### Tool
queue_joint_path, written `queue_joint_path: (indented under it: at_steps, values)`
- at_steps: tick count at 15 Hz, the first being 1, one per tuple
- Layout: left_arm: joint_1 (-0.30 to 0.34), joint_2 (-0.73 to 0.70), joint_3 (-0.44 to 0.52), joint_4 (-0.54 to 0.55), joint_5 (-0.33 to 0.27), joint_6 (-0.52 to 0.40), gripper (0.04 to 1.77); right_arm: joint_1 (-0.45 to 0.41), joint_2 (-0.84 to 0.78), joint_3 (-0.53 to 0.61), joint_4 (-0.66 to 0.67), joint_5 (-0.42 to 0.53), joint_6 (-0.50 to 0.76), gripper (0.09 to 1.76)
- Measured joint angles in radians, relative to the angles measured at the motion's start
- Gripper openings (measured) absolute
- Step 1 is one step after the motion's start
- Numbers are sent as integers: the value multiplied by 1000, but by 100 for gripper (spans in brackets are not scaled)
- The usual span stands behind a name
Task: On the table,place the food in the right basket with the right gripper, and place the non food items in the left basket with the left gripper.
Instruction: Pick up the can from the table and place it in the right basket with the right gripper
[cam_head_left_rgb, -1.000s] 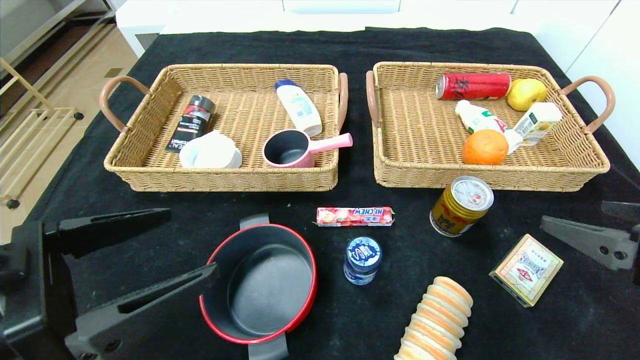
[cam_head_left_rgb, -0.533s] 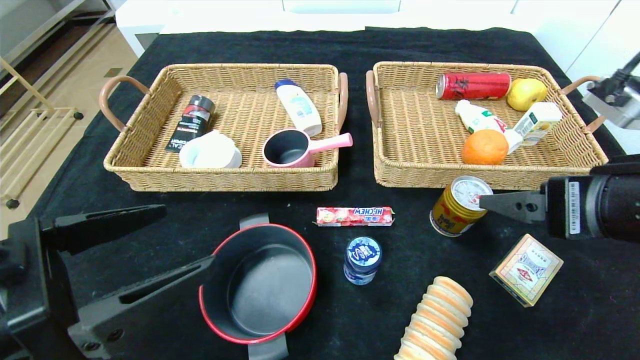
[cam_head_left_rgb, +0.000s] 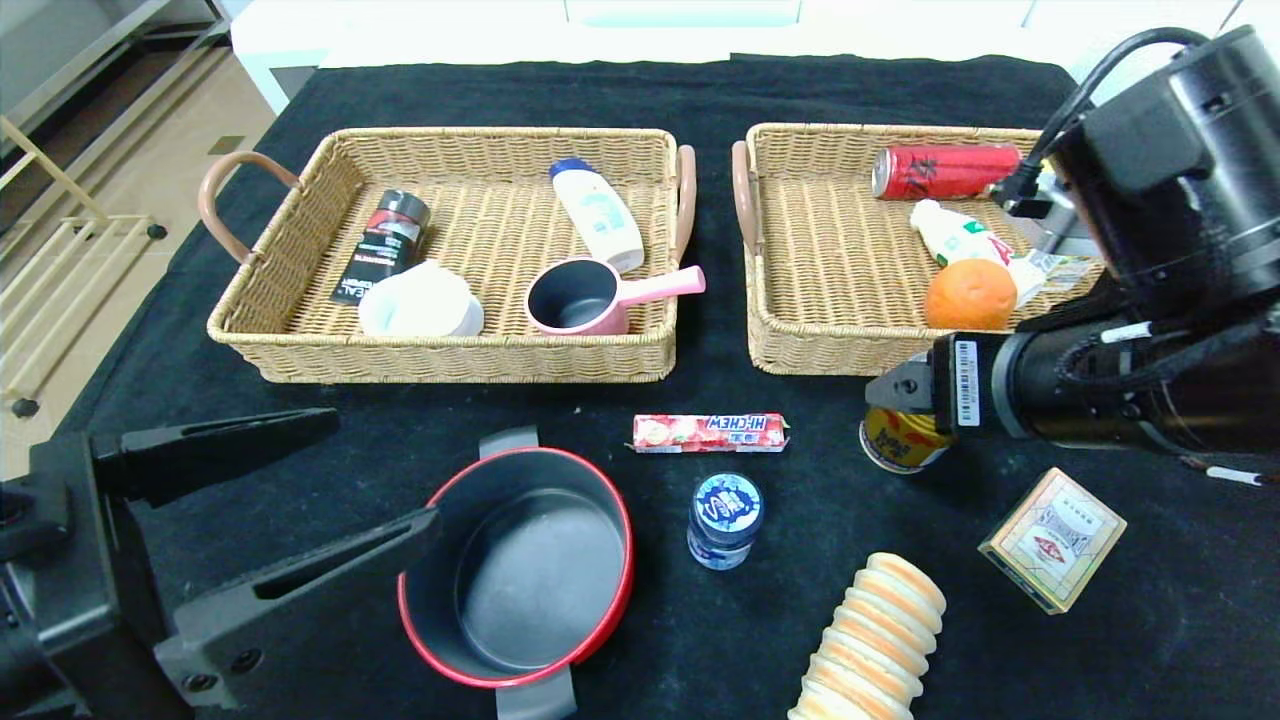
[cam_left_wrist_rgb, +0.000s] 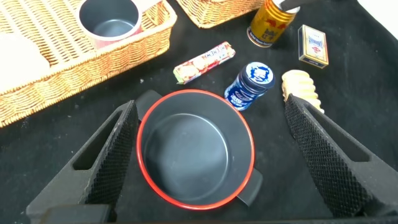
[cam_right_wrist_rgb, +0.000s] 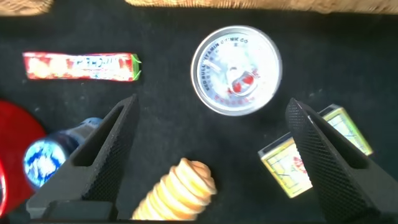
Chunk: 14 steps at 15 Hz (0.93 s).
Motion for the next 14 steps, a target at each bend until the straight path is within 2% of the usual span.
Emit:
queue_joint_path:
  at_steps: [8,14]
  values:
    - [2,0,3,-3,0,1,172,-90,97,-69,3,0,8,171]
    - [5,-2,0,-6,1,1,172,-109,149,-79,-13,-2,53,171]
